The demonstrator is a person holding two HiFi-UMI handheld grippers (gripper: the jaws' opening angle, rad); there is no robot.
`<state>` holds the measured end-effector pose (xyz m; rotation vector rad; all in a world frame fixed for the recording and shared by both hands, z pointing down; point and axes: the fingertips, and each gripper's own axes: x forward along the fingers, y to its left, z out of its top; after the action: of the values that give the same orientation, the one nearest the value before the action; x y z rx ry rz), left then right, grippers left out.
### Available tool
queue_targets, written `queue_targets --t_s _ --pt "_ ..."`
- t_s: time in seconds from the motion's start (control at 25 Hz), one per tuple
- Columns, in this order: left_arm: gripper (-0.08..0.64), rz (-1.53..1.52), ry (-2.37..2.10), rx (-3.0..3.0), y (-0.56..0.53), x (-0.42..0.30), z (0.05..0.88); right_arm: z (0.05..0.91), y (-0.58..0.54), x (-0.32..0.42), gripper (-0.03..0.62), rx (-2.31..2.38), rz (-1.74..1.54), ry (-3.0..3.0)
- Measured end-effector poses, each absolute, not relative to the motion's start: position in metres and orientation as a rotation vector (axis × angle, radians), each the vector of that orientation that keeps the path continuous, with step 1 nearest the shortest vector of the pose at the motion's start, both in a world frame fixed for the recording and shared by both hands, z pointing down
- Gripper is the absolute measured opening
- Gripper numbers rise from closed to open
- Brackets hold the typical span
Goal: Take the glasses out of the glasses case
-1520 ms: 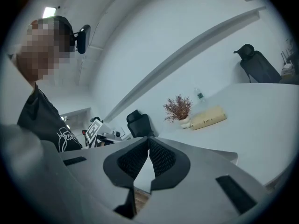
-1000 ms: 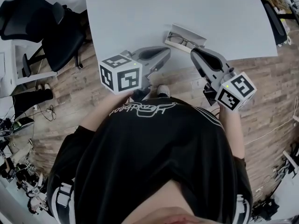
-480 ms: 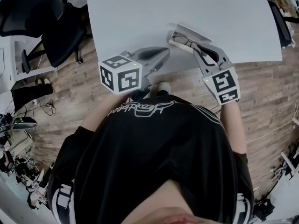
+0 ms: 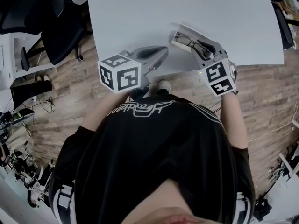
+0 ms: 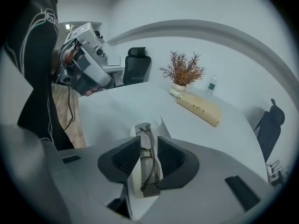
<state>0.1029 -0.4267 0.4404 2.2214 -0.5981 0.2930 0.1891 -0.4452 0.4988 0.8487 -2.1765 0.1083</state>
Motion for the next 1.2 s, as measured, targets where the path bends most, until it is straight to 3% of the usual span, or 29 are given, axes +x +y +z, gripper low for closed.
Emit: queue_targets --t_s 0.48,1.2 --pt "0.006 0.287 -0.609 2.191 -0.427 0.095 0.449 0.54 -0.46 0.19 0.091 0.709 0.076 -2.042" --pt "0.006 0.268 -0.646 2.167 -0.43 0.084 0.454 0.548 -0.463 0.191 0.023 0.647 0.091 -2.002"
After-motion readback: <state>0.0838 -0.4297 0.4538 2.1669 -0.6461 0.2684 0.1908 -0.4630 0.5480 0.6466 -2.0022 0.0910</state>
